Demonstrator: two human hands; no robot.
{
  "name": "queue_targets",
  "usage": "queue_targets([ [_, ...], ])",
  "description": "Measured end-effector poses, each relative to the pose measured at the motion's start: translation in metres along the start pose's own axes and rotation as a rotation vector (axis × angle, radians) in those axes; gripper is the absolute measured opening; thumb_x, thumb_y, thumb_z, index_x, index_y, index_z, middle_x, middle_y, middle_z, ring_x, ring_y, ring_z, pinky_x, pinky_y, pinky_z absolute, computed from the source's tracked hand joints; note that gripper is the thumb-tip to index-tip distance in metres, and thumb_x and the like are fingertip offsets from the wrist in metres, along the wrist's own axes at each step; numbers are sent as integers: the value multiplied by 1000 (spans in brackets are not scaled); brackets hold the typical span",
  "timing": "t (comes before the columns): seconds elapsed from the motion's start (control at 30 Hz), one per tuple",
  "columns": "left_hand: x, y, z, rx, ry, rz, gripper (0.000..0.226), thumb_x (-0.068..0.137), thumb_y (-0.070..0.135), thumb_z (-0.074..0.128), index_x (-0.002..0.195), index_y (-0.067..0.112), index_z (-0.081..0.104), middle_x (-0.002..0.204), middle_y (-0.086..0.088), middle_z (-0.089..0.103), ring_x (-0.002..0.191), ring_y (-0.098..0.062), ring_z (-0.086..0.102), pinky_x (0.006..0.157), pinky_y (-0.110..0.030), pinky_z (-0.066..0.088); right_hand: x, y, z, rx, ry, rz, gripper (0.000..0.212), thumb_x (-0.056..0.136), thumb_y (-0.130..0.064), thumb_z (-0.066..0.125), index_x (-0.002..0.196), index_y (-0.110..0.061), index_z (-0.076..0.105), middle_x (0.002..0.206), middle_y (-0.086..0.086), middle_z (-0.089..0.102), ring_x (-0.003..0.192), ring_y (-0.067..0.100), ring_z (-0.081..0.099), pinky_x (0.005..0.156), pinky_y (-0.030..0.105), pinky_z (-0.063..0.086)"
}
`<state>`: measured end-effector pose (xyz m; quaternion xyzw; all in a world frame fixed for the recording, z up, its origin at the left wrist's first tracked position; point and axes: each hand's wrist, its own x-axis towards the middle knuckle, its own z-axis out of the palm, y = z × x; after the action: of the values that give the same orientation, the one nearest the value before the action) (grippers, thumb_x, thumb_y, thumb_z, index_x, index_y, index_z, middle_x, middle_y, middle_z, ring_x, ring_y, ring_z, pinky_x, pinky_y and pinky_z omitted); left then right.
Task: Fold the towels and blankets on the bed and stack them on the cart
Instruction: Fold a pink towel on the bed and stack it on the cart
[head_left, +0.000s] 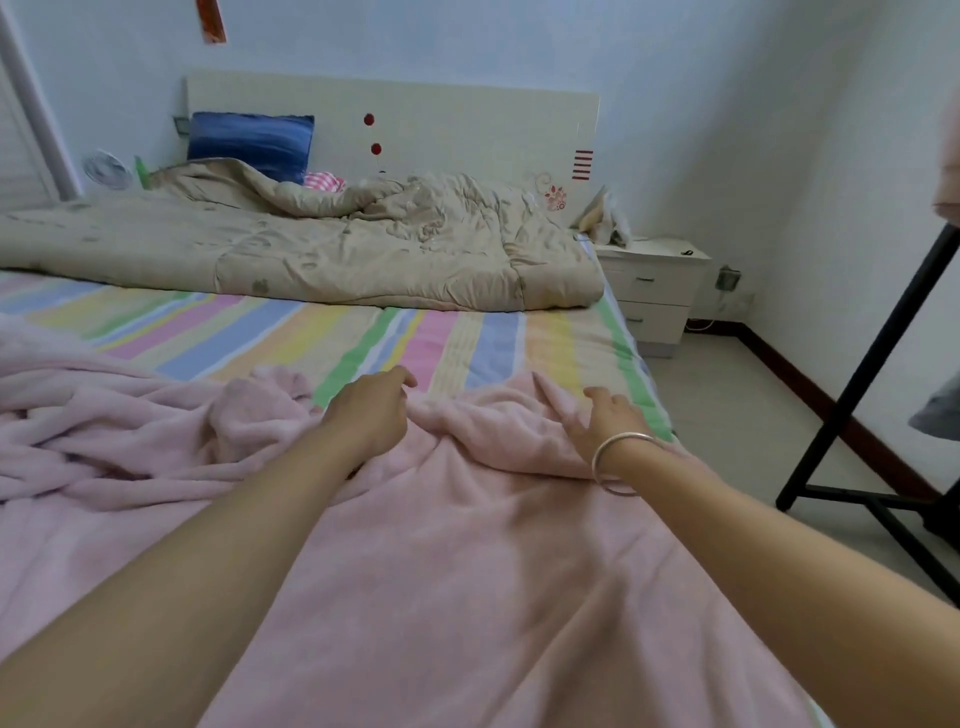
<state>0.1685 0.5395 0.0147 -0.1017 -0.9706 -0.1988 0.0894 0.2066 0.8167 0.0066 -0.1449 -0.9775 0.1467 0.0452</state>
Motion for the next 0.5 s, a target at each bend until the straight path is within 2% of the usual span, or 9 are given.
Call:
queue_targets([
  [0.1,41,-8,8,13,-11,-46,38,90,9,41,106,31,67,118,5,66,109,-21,58,90,-36,48,48,-2,2,106,-15,57,55,95,-43,46,143,-20,33,138,13,45,126,33,43,103,40,39],
  [0.2,70,-20,22,-113,37,-170,39,87,10,42,88,38,69,111,8,70,105,-19,61,87,-32,50,89,-5,12,244,-1,68,43,101,-37,35,140,-21,43,136,12,52,123,33,48,101,38,39],
  [0.27,79,-26,37,-51,-29,-207,35,86,12,47,96,36,70,119,6,67,108,-21,60,89,-31,49,106,-7,26,330,-8,117,43,101,-37,33,138,-21,46,136,12,53,123,33,49,100,37,38],
  [0.33,81,-32,50,27,-146,-254,27,87,15,52,105,27,69,120,-1,64,105,-24,59,88,-29,47,113,-6,39,287,-60,179,51,95,-49,42,138,-21,45,135,12,54,123,33,49,97,36,38],
  [0.4,76,-37,55,25,-248,-254,9,83,17,57,82,25,61,94,-6,58,84,-23,51,77,-28,44,111,-6,46,236,-84,214,52,90,-53,49,131,-20,50,128,10,58,117,31,54,89,35,40],
  [0.43,74,-37,54,-22,-293,-232,10,81,17,59,75,24,56,85,-5,51,76,-20,45,69,-27,41,110,-5,46,256,-74,214,45,89,-49,53,124,-20,54,122,10,61,112,30,56,85,33,41],
  [0.5,61,-29,45,-135,-366,-175,3,77,14,61,74,15,62,73,-3,49,66,-18,41,58,-24,35,102,-2,37,314,-34,186,26,86,-31,59,110,-21,57,108,7,65,97,28,59,81,33,45],
])
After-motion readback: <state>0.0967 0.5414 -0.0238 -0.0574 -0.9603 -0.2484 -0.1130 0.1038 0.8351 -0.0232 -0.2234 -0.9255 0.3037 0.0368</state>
